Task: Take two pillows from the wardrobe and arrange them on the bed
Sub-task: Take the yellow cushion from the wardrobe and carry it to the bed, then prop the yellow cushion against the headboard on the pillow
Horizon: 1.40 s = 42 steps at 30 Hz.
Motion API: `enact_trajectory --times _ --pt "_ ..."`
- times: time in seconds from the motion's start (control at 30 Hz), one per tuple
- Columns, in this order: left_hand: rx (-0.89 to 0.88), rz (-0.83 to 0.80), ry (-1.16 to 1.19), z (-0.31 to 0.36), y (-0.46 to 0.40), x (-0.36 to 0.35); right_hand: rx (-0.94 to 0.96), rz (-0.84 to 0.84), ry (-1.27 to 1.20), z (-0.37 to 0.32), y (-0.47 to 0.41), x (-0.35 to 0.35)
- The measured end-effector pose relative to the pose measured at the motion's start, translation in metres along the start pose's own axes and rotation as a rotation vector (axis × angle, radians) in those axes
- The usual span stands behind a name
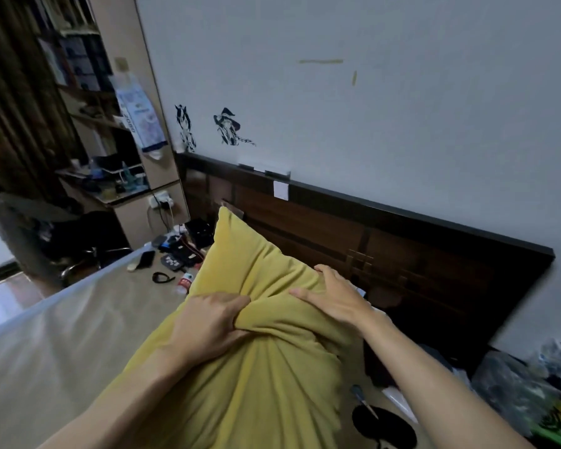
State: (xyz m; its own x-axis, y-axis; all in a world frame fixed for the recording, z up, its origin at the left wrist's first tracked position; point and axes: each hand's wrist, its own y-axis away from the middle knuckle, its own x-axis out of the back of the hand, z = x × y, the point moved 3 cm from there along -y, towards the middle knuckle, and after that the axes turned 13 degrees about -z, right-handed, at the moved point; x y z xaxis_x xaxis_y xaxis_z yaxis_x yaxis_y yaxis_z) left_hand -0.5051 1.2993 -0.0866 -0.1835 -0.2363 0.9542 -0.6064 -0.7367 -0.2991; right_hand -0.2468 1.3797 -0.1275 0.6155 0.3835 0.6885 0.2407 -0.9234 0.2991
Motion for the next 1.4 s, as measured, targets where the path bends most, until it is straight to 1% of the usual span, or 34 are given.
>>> enact_trajectory --times 0.03,0.1,0.17,0.23,0.27,0.33,0.37,0.43,0.47,0.5,0.53,0.57,0.6,0.67,0.73,0.77,0.83,0.9,0.93,1.0,1.1,1.23,1.3,1.4 --pt "0.019 0.025 -0.016 -0.005 -0.004 -0.001 -0.016 -0.031 -0.002 0.003 -0.015 0.006" --pt "0.087 0.049 -0.048 -0.014 -0.013 -0.006 -0.042 -0.152 -0.004 0.008 -0.048 0.007" --pt "0.222 0.044 -0.072 -0.031 -0.021 -0.014 -0.007 -0.276 -0.019 0.007 -0.087 -0.006" --pt "0.391 -0.009 -0.063 -0.054 -0.022 -0.027 0.044 -0.358 -0.003 0.002 -0.129 -0.025" --pt "0.465 -0.053 -0.031 -0.067 -0.019 -0.036 0.068 -0.384 -0.01 0.0 -0.151 -0.034" --pt "0.585 -0.165 0.105 -0.089 -0.014 -0.052 0.097 -0.404 -0.067 -0.002 -0.189 -0.043" --pt "0.632 -0.242 0.161 -0.099 -0.014 -0.058 0.123 -0.416 -0.117 -0.003 -0.204 -0.042" --pt "0.686 -0.49 0.168 -0.115 -0.029 -0.067 0.208 -0.487 -0.247 -0.002 -0.226 -0.031" --pt "0.7 -0.577 0.14 -0.122 -0.047 -0.069 0.257 -0.533 -0.307 -0.001 -0.234 -0.023" --pt "0.703 -0.589 0.111 -0.13 -0.071 -0.068 0.309 -0.547 -0.329 0.001 -0.24 -0.013" --pt "0.689 -0.548 0.079 -0.14 -0.1 -0.067 0.356 -0.512 -0.304 0.001 -0.246 -0.003" --pt "0.658 -0.512 0.034 -0.15 -0.132 -0.067 0.395 -0.439 -0.221 0.001 -0.251 0.007" --pt "0.61 -0.531 -0.028 -0.159 -0.165 -0.068 0.424 -0.36 -0.098 0.0 -0.255 0.016" --pt "0.521 -0.698 -0.14 -0.17 -0.225 -0.077 0.496 -0.242 0.16 -0.001 -0.263 0.032" --pt "0.468 -0.892 -0.155 -0.172 -0.265 -0.094 0.589 -0.225 0.271 0.001 -0.271 0.05" --pt "0.455 -0.936 -0.138 -0.171 -0.277 -0.102 0.628 -0.226 0.298 0.003 -0.275 0.063" --pt "0.46 -0.915 -0.108 -0.171 -0.292 -0.11 0.696 -0.16 0.341 0.008 -0.286 0.093" --pt "0.475 -0.837 -0.064 -0.173 -0.302 -0.11 0.734 -0.006 0.385 0.013 -0.295 0.123" --pt "0.458 -0.788 -0.045 -0.173 -0.306 -0.109 0.731 0.068 0.411 0.016 -0.299 0.136" --pt "0.394 -0.729 -0.044 -0.171 -0.319 -0.111 0.687 0.149 0.458 0.021 -0.306 0.157" --pt "0.362 -0.772 -0.049 -0.165 -0.34 -0.115 0.614 0.169 0.485 0.032 -0.315 0.177" --pt "0.374 -0.843 -0.037 -0.169 -0.364 -0.116 0.535 0.119 0.44 0.044 -0.327 0.188" --pt "0.367 -0.85 -0.031 -0.175 -0.372 -0.117 0.525 0.083 0.441 0.044 -0.332 0.189" --pt "0.331 -0.836 -0.051 -0.189 -0.379 -0.119 0.506 0.092 0.457 0.042 -0.34 0.187"
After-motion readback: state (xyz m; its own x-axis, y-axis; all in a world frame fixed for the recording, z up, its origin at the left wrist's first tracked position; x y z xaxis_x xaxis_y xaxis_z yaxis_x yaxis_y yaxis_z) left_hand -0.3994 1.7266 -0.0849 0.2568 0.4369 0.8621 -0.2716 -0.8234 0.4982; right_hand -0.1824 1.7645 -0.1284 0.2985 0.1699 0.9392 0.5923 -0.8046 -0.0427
